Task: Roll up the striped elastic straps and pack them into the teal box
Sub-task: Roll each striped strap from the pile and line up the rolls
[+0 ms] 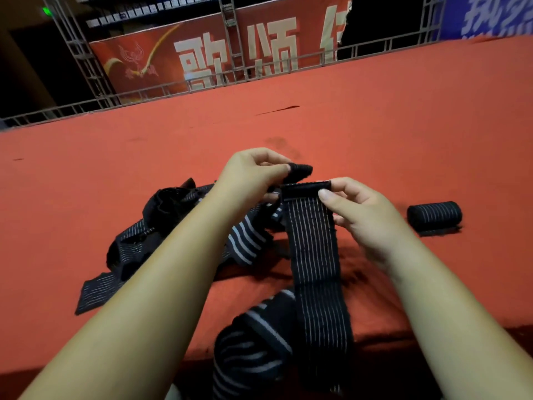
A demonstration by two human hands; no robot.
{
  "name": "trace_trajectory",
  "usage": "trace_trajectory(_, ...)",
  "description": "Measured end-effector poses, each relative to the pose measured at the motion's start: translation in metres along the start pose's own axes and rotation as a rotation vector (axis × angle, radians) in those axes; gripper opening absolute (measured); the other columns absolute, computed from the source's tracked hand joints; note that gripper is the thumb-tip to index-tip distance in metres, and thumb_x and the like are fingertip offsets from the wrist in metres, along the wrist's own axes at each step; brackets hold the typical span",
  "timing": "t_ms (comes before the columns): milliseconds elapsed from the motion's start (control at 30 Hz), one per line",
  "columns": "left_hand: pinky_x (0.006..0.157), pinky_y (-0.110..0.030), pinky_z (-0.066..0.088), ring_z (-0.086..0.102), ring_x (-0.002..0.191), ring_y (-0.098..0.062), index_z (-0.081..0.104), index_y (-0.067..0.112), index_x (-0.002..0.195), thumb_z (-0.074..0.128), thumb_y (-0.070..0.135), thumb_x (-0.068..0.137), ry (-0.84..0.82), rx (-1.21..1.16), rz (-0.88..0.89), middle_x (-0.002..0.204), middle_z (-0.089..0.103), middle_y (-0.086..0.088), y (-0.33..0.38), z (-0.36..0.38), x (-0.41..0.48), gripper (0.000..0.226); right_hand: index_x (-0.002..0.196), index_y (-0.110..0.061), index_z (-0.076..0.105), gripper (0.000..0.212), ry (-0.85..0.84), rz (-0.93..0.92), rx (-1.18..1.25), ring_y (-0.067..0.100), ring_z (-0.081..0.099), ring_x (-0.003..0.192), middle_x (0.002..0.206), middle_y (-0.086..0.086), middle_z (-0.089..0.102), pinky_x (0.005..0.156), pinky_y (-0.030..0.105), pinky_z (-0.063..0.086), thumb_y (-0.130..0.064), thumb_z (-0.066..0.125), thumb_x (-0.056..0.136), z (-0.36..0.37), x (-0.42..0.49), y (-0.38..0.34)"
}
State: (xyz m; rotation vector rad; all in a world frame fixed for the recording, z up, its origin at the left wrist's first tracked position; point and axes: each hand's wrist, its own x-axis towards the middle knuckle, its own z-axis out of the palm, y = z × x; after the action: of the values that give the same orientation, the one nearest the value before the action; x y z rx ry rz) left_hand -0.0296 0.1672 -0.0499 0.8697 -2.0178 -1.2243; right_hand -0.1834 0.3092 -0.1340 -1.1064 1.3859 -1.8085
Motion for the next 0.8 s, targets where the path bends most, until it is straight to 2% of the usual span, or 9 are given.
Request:
trace_trajectory(67,0.070,-0.034,0.065,0.076,0.080,-0.018,0.081,0.012,0.097,0.079,0.012,0.097,-0.023,0.011,-0.031,0.080,0.077,0.003,-0.010,0.004,0.000,0.002,0.105,-0.025,0.079,0.008,-0.028,0.036,0.013,0.015,0.067,0.096,0.099,-0.003,0.076,0.088,0.038,0.050,-0.024,0.072,0.102,-0.001,-0.001,0.003)
trace_trajectory(133,0.067,-0.030,0.062,0.077,0.079,-0.019,0.081,0.012,0.095,0.082,0.013,0.095,-0.033,0.016,-0.063,0.080,0.079,0.002,-0.018,0.007,-0.002,0.002,0.106,-0.022,0.079,0.008,-0.024,0.069,0.019,0.017,0.068,0.094,0.098,-0.001,0.075,0.091,0.044,0.051,-0.022,0.072,0.102,0.000,-0.004,0.006)
trace_trajectory(233,0.068,-0.028,0.062,0.077,0.080,-0.019,0.080,0.009,0.097,0.079,0.010,0.097,-0.059,0.039,-0.090,0.083,0.079,-0.004,-0.028,0.010,-0.007,0.001,0.107,-0.018,0.077,0.010,-0.011,0.126,0.024,0.015,0.069,0.087,0.090,-0.002,0.073,0.091,0.043,0.055,-0.017,0.068,0.104,0.003,-0.006,0.008)
trace_trajectory(333,0.088,-0.040,0.067,0.081,0.094,-0.028,0.081,0.015,0.095,0.079,0.010,0.096,-0.071,0.090,-0.073,0.095,0.083,-0.010,-0.036,0.009,-0.010,0.006,0.108,-0.017,0.078,0.010,-0.014,0.153,0.011,0.020,0.069,0.089,0.093,0.001,0.073,0.093,0.045,0.056,-0.019,0.069,0.104,0.005,-0.008,0.012)
trace_trajectory(400,0.094,-0.042,0.066,0.081,0.099,-0.027,0.081,0.016,0.097,0.079,0.008,0.095,-0.054,0.107,-0.072,0.099,0.083,-0.008,-0.039,0.006,-0.012,0.009,0.109,-0.017,0.078,0.011,-0.001,0.159,-0.003,0.019,0.070,0.090,0.097,0.003,0.073,0.092,0.043,0.057,-0.019,0.069,0.104,0.003,-0.007,0.014)
trace_trajectory(500,0.093,-0.039,0.066,0.080,0.101,-0.025,0.081,0.015,0.103,0.075,0.004,0.097,-0.032,0.149,-0.065,0.103,0.082,-0.006,-0.042,0.000,-0.015,0.013,0.107,-0.015,0.077,0.010,0.067,0.153,-0.069,0.016,0.070,0.085,0.097,0.003,0.076,0.081,0.039,0.057,-0.018,0.067,0.105,0.001,-0.006,0.014)
trace_trajectory(600,0.090,-0.031,0.066,0.080,0.099,-0.021,0.080,0.018,0.104,0.073,0.004,0.099,-0.001,0.210,-0.056,0.100,0.082,-0.001,-0.048,-0.003,-0.018,0.016,0.097,-0.016,0.075,0.010,0.187,0.189,-0.172,0.020,0.070,0.077,0.086,0.001,0.078,0.078,0.046,0.057,-0.019,0.068,0.102,-0.007,-0.005,0.014)
trace_trajectory(733,0.095,-0.038,0.063,0.077,0.094,-0.012,0.078,0.026,0.102,0.075,0.008,0.095,0.021,0.358,-0.044,0.100,0.079,0.009,-0.062,0.000,-0.020,0.020,0.087,-0.011,0.070,0.018,0.320,0.248,-0.370,0.034,0.071,0.077,0.077,0.005,0.075,0.075,0.050,0.059,-0.027,0.063,0.089,-0.018,-0.006,0.014)
trace_trajectory(800,0.099,-0.038,0.061,0.075,0.100,-0.010,0.075,0.028,0.108,0.077,0.011,0.093,-0.027,0.427,-0.052,0.108,0.078,0.011,-0.068,0.010,-0.022,0.023,0.089,-0.008,0.071,0.025,0.353,0.267,-0.495,0.038,0.071,0.081,0.078,0.009,0.075,0.075,0.049,0.058,-0.030,0.059,0.086,-0.021,-0.009,0.009)
